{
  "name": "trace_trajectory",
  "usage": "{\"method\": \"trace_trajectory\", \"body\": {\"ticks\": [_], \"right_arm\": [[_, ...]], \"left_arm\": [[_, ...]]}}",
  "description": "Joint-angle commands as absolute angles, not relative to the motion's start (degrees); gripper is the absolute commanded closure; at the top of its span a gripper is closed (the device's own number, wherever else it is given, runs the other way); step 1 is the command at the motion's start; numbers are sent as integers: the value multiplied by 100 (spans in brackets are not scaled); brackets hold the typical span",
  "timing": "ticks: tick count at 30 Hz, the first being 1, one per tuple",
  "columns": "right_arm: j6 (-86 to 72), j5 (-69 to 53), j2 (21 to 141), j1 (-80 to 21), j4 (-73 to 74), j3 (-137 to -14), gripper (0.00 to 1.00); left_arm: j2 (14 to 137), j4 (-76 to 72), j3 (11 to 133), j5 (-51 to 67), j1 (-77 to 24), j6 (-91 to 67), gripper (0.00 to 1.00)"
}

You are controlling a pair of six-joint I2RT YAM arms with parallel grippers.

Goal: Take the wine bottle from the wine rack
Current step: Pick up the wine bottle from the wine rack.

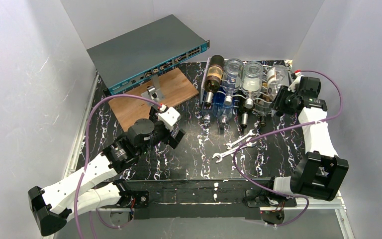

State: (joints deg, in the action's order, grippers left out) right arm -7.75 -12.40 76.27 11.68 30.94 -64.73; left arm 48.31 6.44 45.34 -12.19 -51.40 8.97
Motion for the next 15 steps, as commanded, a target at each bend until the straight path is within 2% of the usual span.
{"method": "trace_trajectory", "body": {"ticks": [1,10,15], "right_arm": [[-589,-1532,7108,1194,1775,-6968,99],[-435,-1598,7068,1135,1696,-6811,99],[-417,-1662,7100,1135,1601,-6783,99]], "left_arm": [[4821,580,4500,-1178,-5139,918,1],[4843,559,4509,-1131,-5141,834,1],[4982,206,4516,-450,-5140,-55,1]]}}
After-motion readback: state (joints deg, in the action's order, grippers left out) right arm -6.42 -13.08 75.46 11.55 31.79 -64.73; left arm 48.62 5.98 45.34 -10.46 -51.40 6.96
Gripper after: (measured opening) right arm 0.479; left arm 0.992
